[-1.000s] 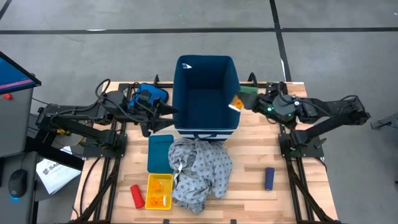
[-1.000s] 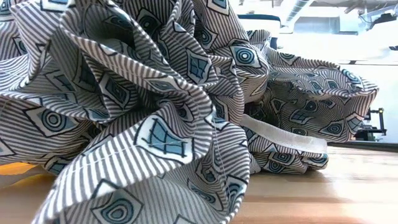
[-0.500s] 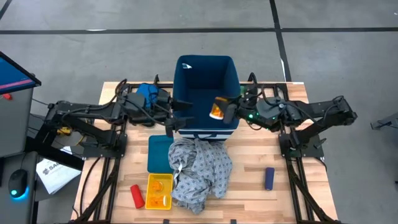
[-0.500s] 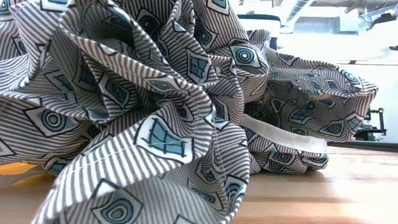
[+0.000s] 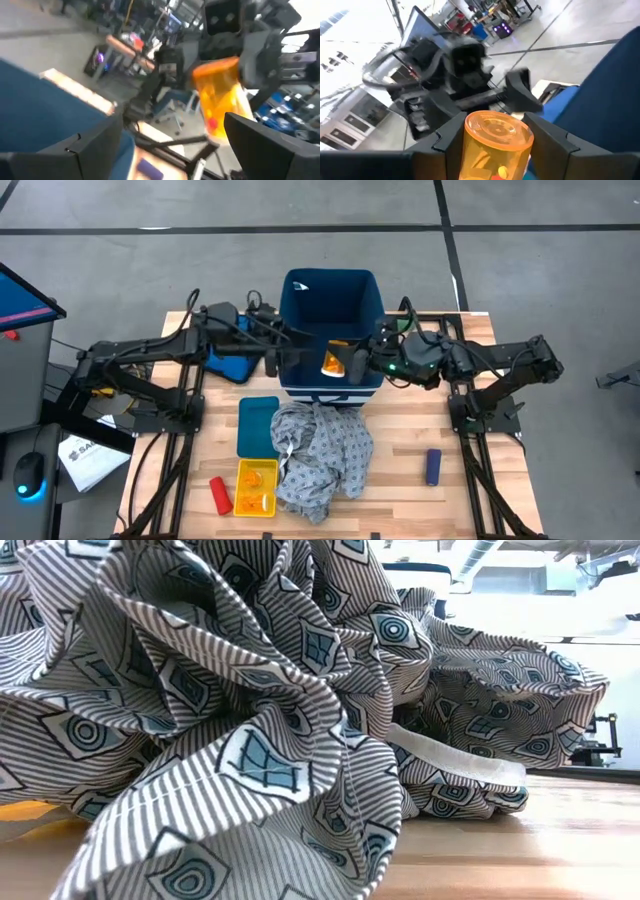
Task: Pick & place medical supplies in basket/bin
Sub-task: Put the orange pill bottle into the yellow bin
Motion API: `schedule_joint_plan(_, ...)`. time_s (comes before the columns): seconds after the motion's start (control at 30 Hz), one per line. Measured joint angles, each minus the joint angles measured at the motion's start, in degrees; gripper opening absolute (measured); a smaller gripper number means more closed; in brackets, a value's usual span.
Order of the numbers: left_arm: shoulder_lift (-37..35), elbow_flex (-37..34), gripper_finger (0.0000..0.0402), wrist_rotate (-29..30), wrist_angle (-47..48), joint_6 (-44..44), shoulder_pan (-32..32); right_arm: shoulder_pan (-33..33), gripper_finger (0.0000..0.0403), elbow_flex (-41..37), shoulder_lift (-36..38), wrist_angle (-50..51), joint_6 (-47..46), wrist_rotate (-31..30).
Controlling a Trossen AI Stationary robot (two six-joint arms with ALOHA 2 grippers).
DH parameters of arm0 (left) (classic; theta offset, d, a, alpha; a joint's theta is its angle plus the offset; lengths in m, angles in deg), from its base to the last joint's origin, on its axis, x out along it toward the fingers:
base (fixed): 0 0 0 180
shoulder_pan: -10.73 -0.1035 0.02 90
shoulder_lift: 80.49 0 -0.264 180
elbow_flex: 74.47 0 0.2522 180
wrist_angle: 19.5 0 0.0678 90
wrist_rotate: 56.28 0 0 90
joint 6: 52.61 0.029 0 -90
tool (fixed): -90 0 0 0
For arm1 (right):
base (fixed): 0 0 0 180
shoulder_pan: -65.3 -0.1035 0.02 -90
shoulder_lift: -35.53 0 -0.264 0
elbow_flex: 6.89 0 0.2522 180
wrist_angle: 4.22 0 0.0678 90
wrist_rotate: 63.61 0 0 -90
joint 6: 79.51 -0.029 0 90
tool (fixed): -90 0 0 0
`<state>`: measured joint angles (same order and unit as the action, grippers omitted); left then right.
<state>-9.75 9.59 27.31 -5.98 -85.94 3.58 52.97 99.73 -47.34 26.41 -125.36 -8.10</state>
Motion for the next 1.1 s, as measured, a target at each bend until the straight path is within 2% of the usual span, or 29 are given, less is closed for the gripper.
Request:
schedule_joint_plan(0.23,1.54,0.11,0.0343,-7.34,-6.33,-6.48,-0.21,-0.02,0.0176,0.00,0.05,-2.56,2.08,0.02)
schedule_joint_plan(0.37,2.54,0.05,0.0357,-9.39,-7.57,-9.54,-0.16,0.35,0.0176,0.00,-0.63,-3.47,2.35,0.02)
schedule_joint_plan(0.67,3.26,0.09,0.0383,-11.41,-11.31,-12.02,0.05,0.83,0.0176,-0.10,-2.03,-5.79,2.38,1.66)
schedule_joint_plan(1.1,3.28,0.09,0.0367,-12.51,-11.33,-12.21,0.05,2.47,0.0176,-0.04,-2.71,-9.29,2.97,3.23)
